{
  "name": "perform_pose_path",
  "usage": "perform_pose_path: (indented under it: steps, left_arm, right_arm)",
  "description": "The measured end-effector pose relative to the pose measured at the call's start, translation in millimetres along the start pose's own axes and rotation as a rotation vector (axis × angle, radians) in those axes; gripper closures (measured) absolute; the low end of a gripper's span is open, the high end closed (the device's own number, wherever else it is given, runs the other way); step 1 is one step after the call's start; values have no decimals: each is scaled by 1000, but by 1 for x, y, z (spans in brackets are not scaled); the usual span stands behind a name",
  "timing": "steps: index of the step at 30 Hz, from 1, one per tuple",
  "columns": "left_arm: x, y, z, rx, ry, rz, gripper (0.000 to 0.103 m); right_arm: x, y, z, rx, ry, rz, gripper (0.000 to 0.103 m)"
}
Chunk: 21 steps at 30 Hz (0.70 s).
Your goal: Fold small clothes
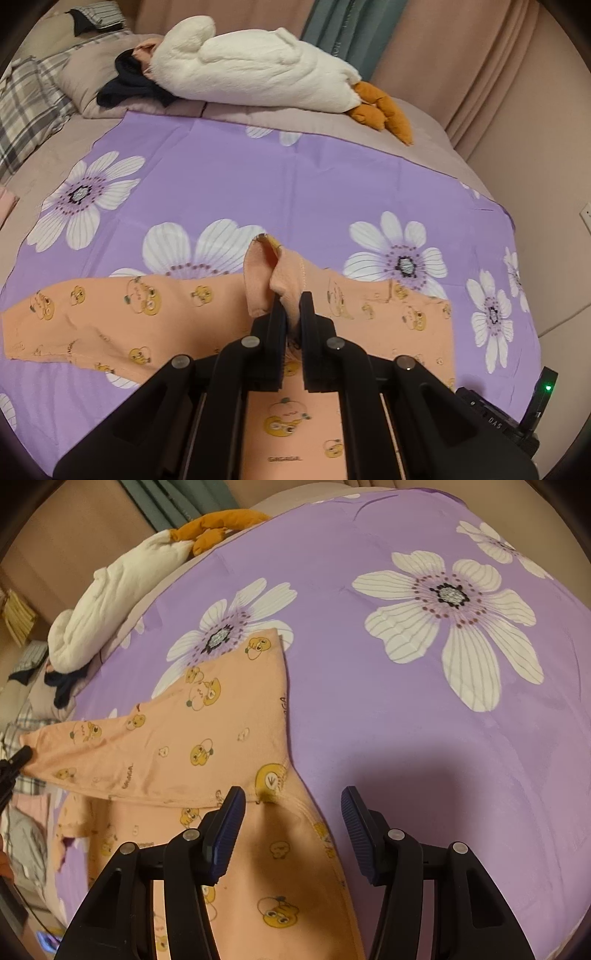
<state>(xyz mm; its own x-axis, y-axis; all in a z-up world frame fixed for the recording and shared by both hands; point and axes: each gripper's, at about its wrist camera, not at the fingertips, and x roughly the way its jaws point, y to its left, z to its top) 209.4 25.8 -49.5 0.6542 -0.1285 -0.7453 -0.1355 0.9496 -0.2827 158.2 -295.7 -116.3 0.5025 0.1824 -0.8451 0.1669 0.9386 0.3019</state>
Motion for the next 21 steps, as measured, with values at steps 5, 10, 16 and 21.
perform_pose_path:
  steps: [5, 10, 16, 21]
  left_arm:
    - [10, 15, -9, -9, 34, 27, 97]
    - [26, 31, -21, -7, 64, 76, 98]
    - [44, 56, -36, -53, 134, 79, 98]
    - [49, 67, -45, -83, 157, 80, 98]
  right_arm:
    - [11, 6, 5, -15, 19, 3, 51]
    - [18, 10, 5, -32, 25, -31, 58]
    - [21, 13, 4, -43, 25, -54, 58]
    - [23, 15, 5, -46, 25, -64, 58]
